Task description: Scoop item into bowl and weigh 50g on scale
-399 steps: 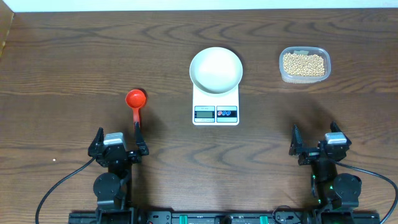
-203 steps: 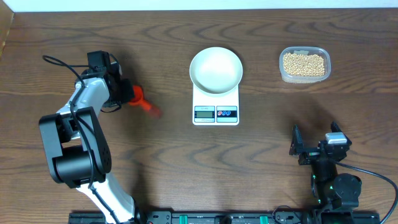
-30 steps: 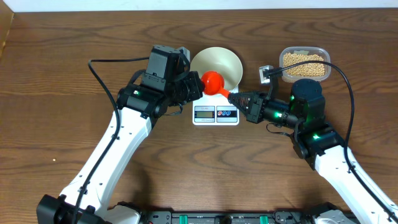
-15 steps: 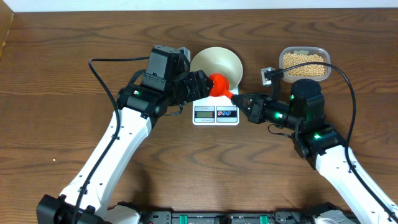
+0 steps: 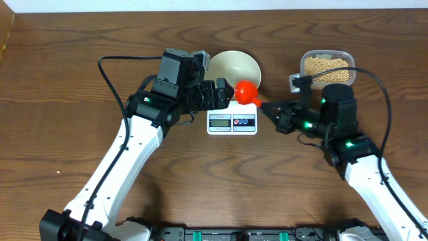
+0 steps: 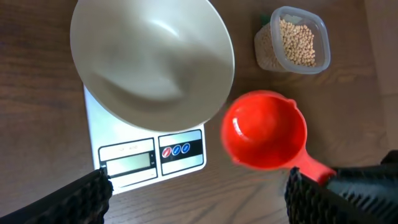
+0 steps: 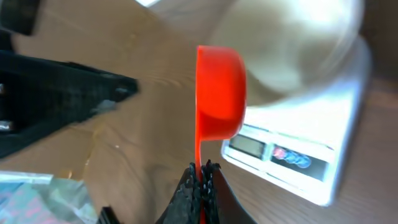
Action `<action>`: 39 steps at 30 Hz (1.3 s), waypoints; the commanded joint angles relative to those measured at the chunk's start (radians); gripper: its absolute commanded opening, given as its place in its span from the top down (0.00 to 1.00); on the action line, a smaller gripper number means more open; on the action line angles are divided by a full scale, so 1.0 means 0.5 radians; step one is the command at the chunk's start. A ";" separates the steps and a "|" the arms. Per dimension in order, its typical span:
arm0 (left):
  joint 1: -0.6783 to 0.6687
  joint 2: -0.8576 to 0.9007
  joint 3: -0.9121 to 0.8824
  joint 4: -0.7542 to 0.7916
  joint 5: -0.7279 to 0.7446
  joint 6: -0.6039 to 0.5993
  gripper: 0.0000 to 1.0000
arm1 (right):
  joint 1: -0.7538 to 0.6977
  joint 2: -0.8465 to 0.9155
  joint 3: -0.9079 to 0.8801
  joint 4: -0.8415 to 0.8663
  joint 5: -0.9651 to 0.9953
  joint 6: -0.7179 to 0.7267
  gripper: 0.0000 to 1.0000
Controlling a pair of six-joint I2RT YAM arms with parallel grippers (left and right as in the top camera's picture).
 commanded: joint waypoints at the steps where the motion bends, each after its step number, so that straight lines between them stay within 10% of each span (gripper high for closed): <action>1: 0.008 0.002 0.007 -0.021 -0.005 0.169 0.09 | -0.179 -0.094 0.043 -0.211 -0.039 -0.294 0.99; 14: 0.001 0.004 0.006 -0.070 -0.125 0.298 0.17 | -0.830 -0.623 0.058 -0.829 -0.033 -0.550 0.99; 31: -0.401 0.005 -0.277 -0.268 -0.304 0.144 0.43 | -0.890 -0.341 0.636 -1.456 0.397 -0.909 0.99; 39: -0.543 0.069 -0.529 0.169 -0.576 -0.063 0.92 | -0.889 -0.341 0.636 -1.447 0.443 -0.909 0.99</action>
